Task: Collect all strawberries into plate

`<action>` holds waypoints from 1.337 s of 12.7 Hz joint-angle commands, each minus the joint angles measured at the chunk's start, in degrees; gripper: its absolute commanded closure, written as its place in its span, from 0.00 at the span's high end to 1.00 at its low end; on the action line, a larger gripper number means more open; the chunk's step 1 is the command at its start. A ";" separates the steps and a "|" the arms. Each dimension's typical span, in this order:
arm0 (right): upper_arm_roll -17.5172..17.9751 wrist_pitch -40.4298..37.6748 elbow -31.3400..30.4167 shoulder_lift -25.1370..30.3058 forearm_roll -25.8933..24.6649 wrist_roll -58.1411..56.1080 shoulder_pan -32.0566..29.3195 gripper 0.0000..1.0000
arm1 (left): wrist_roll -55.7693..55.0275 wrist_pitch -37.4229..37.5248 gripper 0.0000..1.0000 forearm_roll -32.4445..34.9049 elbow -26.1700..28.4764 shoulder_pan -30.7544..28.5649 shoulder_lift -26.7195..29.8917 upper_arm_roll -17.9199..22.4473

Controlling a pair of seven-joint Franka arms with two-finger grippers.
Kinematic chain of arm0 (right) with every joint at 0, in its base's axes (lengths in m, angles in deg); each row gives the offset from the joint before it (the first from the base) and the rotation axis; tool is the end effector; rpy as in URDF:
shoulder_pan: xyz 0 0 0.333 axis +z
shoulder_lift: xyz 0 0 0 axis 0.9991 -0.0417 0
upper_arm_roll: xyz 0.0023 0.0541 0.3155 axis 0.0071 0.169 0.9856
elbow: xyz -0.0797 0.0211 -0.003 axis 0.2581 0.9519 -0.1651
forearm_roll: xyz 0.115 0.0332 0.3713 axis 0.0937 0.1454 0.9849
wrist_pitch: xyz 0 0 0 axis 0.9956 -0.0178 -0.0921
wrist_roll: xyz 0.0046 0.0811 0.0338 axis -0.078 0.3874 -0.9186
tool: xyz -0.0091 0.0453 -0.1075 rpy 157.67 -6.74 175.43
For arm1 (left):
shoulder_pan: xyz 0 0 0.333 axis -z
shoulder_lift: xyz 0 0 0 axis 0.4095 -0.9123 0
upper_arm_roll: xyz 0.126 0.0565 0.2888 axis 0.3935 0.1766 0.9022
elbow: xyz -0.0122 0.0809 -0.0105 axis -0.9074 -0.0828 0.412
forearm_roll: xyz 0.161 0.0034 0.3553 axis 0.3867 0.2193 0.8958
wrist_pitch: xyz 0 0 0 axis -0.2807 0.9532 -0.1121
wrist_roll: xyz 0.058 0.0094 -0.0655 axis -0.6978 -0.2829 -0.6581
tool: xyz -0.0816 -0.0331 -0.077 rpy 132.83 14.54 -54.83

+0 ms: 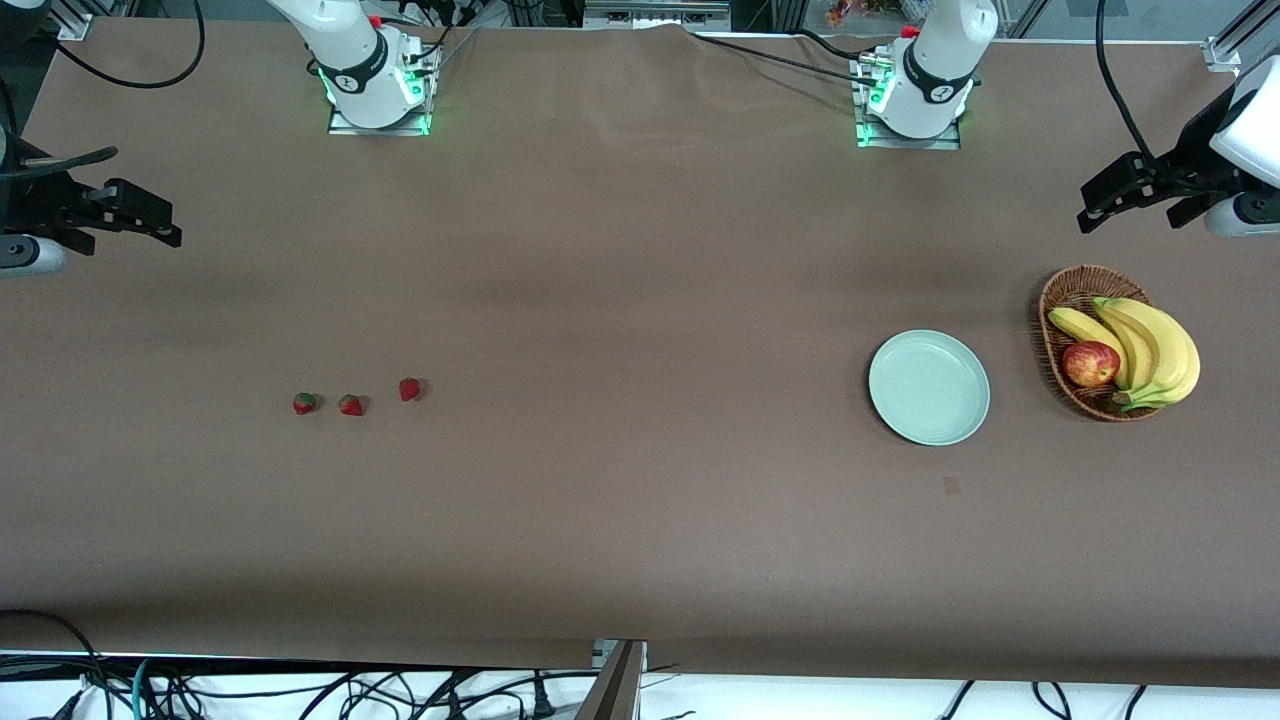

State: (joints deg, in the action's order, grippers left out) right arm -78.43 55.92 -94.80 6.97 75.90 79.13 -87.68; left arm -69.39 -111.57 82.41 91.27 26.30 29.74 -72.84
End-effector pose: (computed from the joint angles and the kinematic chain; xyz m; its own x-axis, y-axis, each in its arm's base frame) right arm 0.5589 -0.0091 0.5904 0.9904 0.1043 -0.0911 0.1027 -0.9945 -0.0225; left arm 0.5253 -0.0203 0.6253 0.9957 0.0913 -0.0158 0.0913 -0.9958 0.0004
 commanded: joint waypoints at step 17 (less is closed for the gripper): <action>0.68 -0.16 0.97 -0.40 0.02 0.54 -0.90 1.00 | 0.40 1.15 1.00 2.95 -1.92 0.42 -0.76 0.07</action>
State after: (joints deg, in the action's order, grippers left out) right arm -78.43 55.96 -94.80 6.97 75.90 79.17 -87.72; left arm -69.39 -111.57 84.16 91.23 26.33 29.74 -72.83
